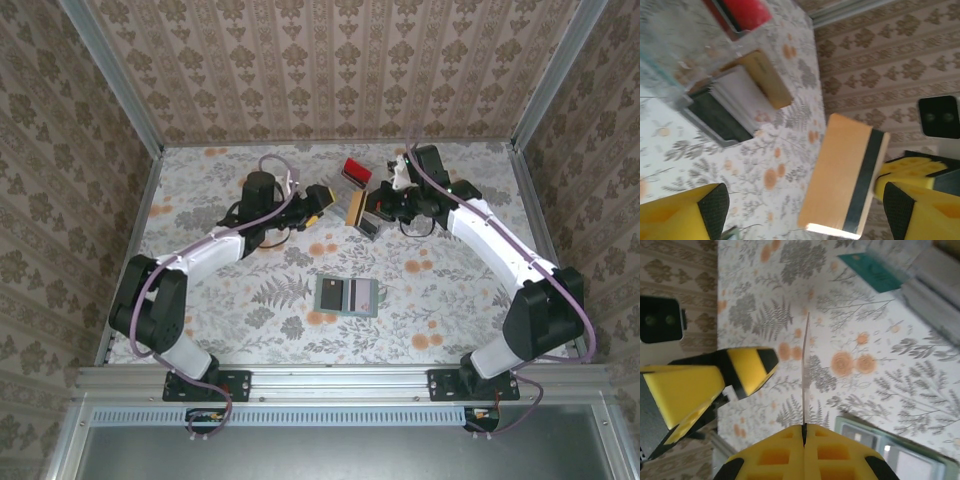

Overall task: Put the credit cards into the card holder
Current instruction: Pick up the credit card from the storage box.

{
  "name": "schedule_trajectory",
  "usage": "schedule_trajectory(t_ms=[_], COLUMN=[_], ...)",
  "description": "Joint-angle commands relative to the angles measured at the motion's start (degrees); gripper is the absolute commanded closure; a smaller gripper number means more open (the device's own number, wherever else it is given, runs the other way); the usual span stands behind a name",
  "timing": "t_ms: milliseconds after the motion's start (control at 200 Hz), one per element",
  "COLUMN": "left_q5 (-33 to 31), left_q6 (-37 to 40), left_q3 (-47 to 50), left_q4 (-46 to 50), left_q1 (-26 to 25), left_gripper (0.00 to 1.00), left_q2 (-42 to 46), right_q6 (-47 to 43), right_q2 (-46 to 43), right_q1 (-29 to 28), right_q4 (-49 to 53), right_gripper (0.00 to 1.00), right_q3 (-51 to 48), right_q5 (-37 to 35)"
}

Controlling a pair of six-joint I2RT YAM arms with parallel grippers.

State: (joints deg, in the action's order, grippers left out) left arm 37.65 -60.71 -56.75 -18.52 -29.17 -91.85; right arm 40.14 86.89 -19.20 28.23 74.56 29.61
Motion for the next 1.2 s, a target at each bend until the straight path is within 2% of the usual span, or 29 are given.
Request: schedule_trajectory(t_ms=[0,200,365,525,730,830,955,1070,1195], left_q5=[6.2,7.2,8.8,9.2,7.4,5.9,4.3,2.3,1.0], left_q6=[-3.5,-4.1,-4.9,-5.7,-9.4,-14.3,-20.3,-24.1,-27.0], left_q3=[-2.1,-2.8,-3.6,-3.6,-1.2,1.0,3.3,5.4,6.5], left_q4=[-5.8,-6.8,-8.2,-9.2,-12.6,-17.7,-22.8,-26.2,-28.6], left_q1=[-0.2,-1.4,-2.2,-2.6,-2.6,-2.6,-2.6,-2.7,-2.8], left_gripper=[0.16,0.18,0.3,0.54,1.0,1.0,1.0,1.0,1.0], left_q2=[-3.0,-4.3,-5.0,-4.8,-3.8,-3.4,-3.2,-2.7,-2.4], right_q6=[4.6,6.5,7.4,7.6,9.9,11.8,15.4,19.8,22.1], right_q2=[-2.8,-4.5,-4.8,-4.5,-4.3,-4.1,-4.0,-3.7,-2.6], right_q1=[0.3,0.3,0.2,0.3,0.6,0.7,0.7,0.6,0.6], right_q4=[-6.5,-9.9,-11.8,-12.7,-15.9,-18.5,-23.3,-29.2,-30.6], right_gripper=[1.0,1.0,1.0,1.0,0.99,0.93,0.73,0.7,0.7], right_q3=[-3.0,-6.4,-7.9,-8.2,-9.7,-10.8,-12.6,-14.5,-15.2], right_q5=[6.6,8.6,9.7,9.9,10.2,10.5,11.1,11.9,11.1])
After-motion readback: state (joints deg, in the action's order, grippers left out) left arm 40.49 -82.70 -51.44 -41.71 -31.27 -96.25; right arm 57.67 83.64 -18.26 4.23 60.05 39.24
